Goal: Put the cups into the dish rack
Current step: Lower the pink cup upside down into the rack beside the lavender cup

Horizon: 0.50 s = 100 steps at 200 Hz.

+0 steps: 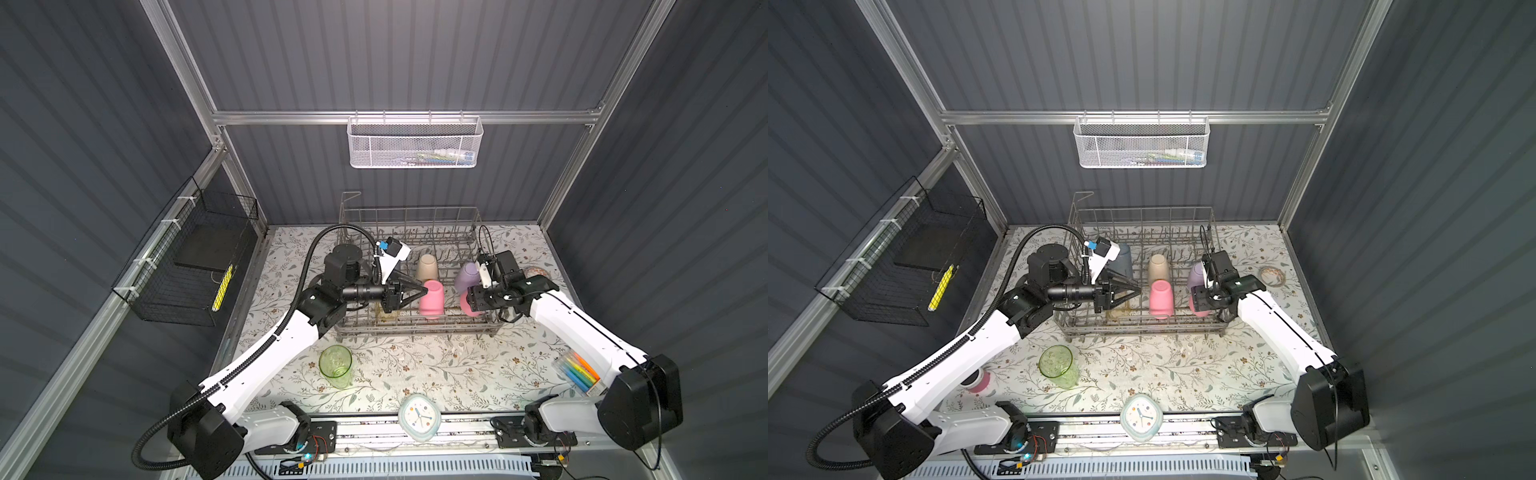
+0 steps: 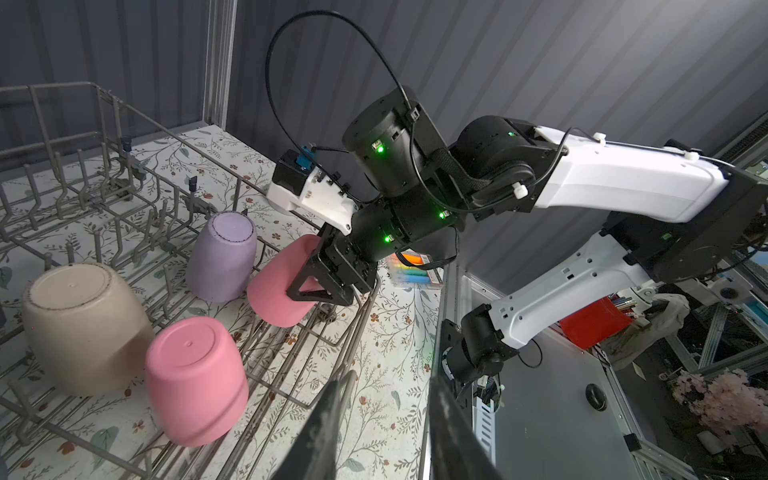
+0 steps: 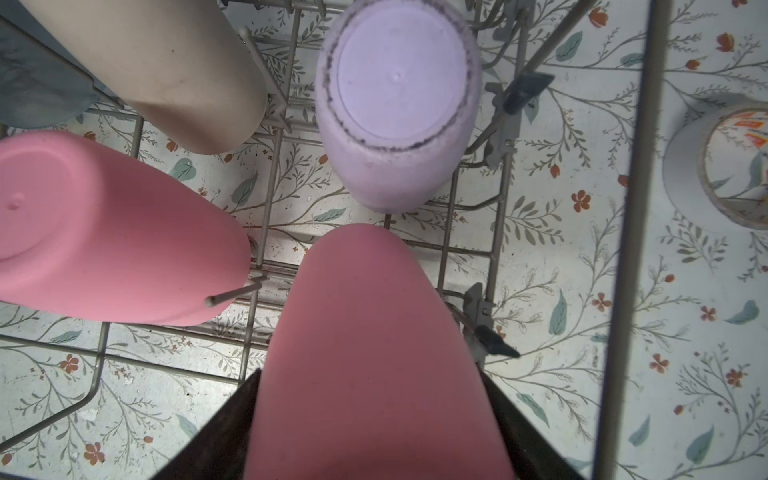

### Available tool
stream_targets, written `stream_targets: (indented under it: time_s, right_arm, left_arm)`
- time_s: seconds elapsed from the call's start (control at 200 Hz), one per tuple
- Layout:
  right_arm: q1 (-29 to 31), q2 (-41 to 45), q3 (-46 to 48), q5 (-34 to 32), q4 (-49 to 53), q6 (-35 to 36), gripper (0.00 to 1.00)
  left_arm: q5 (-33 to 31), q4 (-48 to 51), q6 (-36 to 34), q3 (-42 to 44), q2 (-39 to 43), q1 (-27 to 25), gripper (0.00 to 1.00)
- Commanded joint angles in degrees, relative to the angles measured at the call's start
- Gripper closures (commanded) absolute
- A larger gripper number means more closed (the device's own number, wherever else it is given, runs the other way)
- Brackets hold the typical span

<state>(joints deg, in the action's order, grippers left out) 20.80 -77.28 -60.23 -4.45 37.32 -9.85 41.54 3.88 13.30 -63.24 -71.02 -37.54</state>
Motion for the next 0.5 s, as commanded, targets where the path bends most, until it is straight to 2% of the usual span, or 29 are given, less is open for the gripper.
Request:
stream_targets:
  time_s: [0.0, 0.495]
  right_arm:
    - [0.3, -0.9, -1.0, -1.3, 0.8, -0.2, 0.41]
    - [2.0, -4.6, -2.1, -4.2, 1.4, -1.3, 0.32]
  left_arm:
    - [0.4, 0.6, -1.5, 0.6, 0.4, 0.2, 0.64]
    - [0.1, 1.0, -1.8, 1.4, 0.7, 0.2, 0.64]
